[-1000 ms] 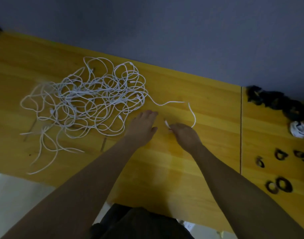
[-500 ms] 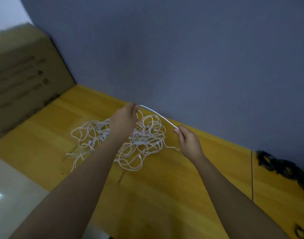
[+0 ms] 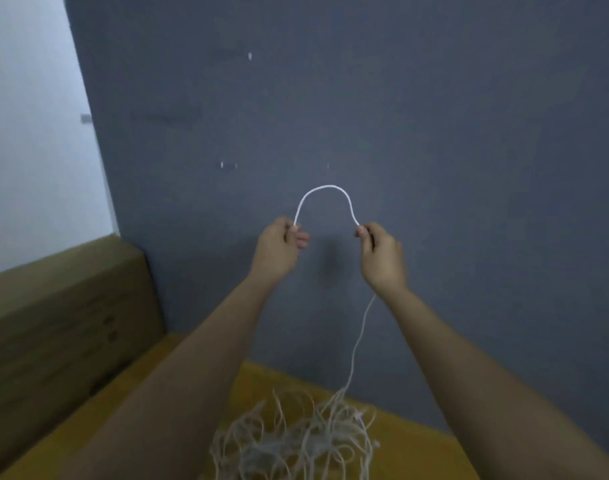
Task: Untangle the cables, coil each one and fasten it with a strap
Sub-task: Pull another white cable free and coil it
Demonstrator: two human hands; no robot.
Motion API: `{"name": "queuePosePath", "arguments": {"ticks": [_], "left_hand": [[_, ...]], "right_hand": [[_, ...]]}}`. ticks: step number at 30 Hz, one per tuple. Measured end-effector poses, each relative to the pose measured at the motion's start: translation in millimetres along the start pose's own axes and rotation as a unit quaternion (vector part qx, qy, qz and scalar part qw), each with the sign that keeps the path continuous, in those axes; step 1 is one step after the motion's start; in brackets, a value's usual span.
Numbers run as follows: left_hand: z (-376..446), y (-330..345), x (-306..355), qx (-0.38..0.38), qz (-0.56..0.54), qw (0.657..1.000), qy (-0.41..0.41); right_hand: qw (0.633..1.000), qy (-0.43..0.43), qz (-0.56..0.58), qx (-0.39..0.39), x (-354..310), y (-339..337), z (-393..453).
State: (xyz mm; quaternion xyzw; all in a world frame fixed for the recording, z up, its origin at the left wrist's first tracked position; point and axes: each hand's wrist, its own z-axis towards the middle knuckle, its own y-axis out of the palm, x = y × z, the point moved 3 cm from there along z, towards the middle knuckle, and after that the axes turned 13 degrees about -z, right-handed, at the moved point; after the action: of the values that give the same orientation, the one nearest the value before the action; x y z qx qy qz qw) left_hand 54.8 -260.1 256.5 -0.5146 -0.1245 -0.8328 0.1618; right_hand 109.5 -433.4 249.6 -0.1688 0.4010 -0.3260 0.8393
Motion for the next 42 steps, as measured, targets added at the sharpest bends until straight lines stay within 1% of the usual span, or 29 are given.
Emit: {"name": "queuePosePath", "arguments": {"ticks": [4, 7, 9, 10, 11, 13, 14, 16, 17, 18, 20, 22, 24, 26, 28, 30, 31, 33, 35, 36, 39, 42], "left_hand": [[82, -7, 83, -0.047, -0.022, 0.997, 0.054], [124, -18, 152, -0.078, -0.070, 0.989, 0.107], [138, -24, 181, -0.097, -0.088, 0.983, 0.128], [142, -27, 189, -0.108, -0.101, 0.981, 0.129], [144, -30, 193, -0.117, -0.115, 0.979, 0.122], [147, -37, 194, -0.122, -0.148, 0.976, 0.103], [148, -40, 194, -0.122, -0.156, 0.975, 0.099], [152, -46, 200, -0.124, -0.159, 0.974, 0.105], [152, -48, 203, -0.125, -0.164, 0.973, 0.107], [151, -50, 205, -0.124, -0.169, 0.972, 0.108], [144, -53, 203, -0.128, -0.176, 0.971, 0.098], [131, -57, 189, -0.144, -0.192, 0.969, 0.062], [113, -62, 172, -0.169, -0.231, 0.958, 0.019], [93, -65, 155, -0.185, -0.282, 0.941, -0.015], [72, -66, 138, -0.198, -0.327, 0.923, -0.033], [51, -68, 119, -0.208, -0.349, 0.912, -0.057], [40, -70, 107, -0.208, -0.346, 0.912, -0.068], [20, -75, 80, -0.204, -0.311, 0.925, -0.079], [0, -84, 49, -0.204, -0.245, 0.944, -0.087], [-10, -88, 33, -0.210, -0.205, 0.952, -0.089], [-36, -104, -8, -0.242, -0.068, 0.966, -0.059], [-64, -118, -34, -0.298, 0.036, 0.953, -0.025]], "right_hand": [[0.995, -0.005, 0.000, 0.097, -92, -38, 81], [0.978, 0.008, 0.022, 0.205, -164, -87, 136], [0.965, 0.026, 0.042, 0.257, -195, -114, 157], [0.962, 0.019, 0.023, 0.271, -207, -120, 162], [0.964, 0.001, -0.016, 0.267, -216, -122, 164], [0.966, -0.038, -0.090, 0.239, -230, -122, 165], [0.964, -0.037, -0.089, 0.247, -235, -125, 167], [0.954, -0.033, -0.058, 0.291, -243, -134, 170], [0.952, -0.031, -0.069, 0.296, -243, -134, 171], [0.956, -0.027, -0.098, 0.274, -239, -128, 169], [0.969, -0.019, -0.149, 0.194, -219, -104, 157], [0.978, 0.008, -0.163, 0.130, -189, -76, 131], [0.978, 0.008, -0.190, 0.086, -165, -48, 100], [0.968, -0.029, -0.247, 0.031, -151, -16, 64], [0.948, -0.084, -0.306, -0.018, -144, 15, 20], [0.934, -0.134, -0.326, -0.059, -140, 39, -25], [0.930, -0.159, -0.325, -0.069, -140, 45, -47], [0.924, -0.219, -0.306, -0.069, -142, 52, -88], [0.918, -0.275, -0.280, -0.051, -144, 56, -123], [0.919, -0.287, -0.266, -0.049, -144, 58, -137], [0.943, -0.263, -0.194, -0.068, -134, 56, -162], [0.952, -0.230, -0.163, -0.122, -118, 54, -179]]}}
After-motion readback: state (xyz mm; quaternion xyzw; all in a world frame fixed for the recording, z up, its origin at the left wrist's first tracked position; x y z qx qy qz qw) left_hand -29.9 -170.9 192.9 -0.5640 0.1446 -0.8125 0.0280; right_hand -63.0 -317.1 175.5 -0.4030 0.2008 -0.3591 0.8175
